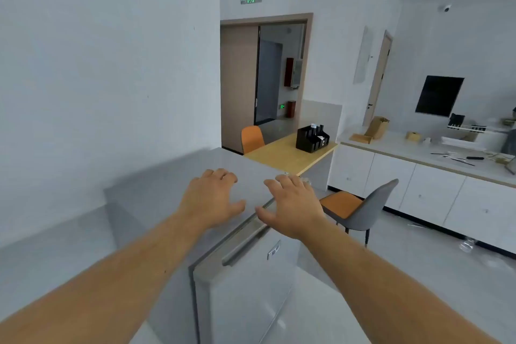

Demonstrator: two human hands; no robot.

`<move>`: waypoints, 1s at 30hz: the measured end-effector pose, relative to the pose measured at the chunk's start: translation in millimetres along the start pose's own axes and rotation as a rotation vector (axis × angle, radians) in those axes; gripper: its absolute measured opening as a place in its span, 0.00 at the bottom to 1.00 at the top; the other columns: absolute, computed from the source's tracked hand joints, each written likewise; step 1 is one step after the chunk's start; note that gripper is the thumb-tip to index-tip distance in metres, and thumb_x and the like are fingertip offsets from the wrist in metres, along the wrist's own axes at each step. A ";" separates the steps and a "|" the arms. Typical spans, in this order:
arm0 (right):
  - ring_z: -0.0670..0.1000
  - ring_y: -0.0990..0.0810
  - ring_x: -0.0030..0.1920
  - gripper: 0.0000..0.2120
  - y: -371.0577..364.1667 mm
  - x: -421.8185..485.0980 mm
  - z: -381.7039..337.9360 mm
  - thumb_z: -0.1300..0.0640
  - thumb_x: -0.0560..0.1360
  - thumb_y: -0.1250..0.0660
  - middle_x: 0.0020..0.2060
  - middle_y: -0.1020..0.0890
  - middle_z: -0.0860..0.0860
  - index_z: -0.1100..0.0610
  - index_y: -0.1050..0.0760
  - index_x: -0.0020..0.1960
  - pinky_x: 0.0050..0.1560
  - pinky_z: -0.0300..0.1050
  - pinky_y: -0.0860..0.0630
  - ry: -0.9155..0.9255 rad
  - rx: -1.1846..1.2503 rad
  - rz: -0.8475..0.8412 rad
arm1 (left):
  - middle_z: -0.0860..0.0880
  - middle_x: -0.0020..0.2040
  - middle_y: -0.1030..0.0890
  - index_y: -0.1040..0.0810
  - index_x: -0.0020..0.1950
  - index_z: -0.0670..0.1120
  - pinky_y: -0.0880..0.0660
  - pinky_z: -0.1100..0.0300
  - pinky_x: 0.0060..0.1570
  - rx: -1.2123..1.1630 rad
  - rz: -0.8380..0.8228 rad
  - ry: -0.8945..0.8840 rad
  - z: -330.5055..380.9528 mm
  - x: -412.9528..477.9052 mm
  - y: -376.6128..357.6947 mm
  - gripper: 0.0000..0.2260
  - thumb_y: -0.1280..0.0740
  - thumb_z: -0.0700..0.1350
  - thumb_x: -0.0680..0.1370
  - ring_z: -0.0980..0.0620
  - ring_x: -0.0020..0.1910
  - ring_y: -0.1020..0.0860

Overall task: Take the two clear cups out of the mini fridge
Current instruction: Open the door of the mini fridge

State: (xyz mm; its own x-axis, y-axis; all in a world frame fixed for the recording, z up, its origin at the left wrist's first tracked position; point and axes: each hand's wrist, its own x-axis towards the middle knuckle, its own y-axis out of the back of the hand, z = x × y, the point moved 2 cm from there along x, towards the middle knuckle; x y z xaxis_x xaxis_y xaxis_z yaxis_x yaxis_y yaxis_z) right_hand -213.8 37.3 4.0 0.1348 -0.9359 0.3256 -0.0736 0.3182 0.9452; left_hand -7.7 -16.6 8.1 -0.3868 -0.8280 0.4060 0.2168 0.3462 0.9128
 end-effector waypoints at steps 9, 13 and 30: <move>0.56 0.34 0.72 0.34 -55.3 4.8 -23.1 0.29 0.77 0.49 0.71 0.28 0.50 0.47 0.34 0.76 0.72 0.57 0.36 0.001 0.101 -0.085 | 0.53 0.71 0.24 0.25 0.70 0.54 0.26 0.47 0.64 -0.136 -0.109 0.116 -23.3 -14.7 -40.3 0.30 0.39 0.69 0.75 0.48 0.68 0.28; 0.54 0.37 0.75 0.34 -71.6 5.9 -20.9 0.30 0.77 0.53 0.74 0.31 0.49 0.45 0.33 0.76 0.75 0.60 0.42 -0.040 0.165 -0.073 | 0.53 0.70 0.22 0.24 0.70 0.55 0.26 0.49 0.64 -0.156 -0.132 0.104 -25.9 -10.3 -50.9 0.28 0.40 0.69 0.77 0.49 0.67 0.27; 0.58 0.59 0.82 0.39 -79.9 -3.0 -47.8 0.34 0.74 0.58 0.84 0.50 0.54 0.43 0.47 0.83 0.78 0.64 0.65 -0.225 0.278 -0.195 | 0.53 0.69 0.21 0.25 0.70 0.57 0.27 0.50 0.63 -0.171 -0.151 0.119 -28.6 -6.9 -58.2 0.32 0.45 0.73 0.74 0.50 0.67 0.26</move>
State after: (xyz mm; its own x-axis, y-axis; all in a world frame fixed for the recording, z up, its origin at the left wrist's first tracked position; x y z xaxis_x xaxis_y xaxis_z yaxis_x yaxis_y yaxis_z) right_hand -161.0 22.0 -71.3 -0.0445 -0.9942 0.0975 -0.3369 0.1068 0.9355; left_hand 7.9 -43.6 -49.1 -0.3207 -0.9141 0.2481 0.3165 0.1435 0.9377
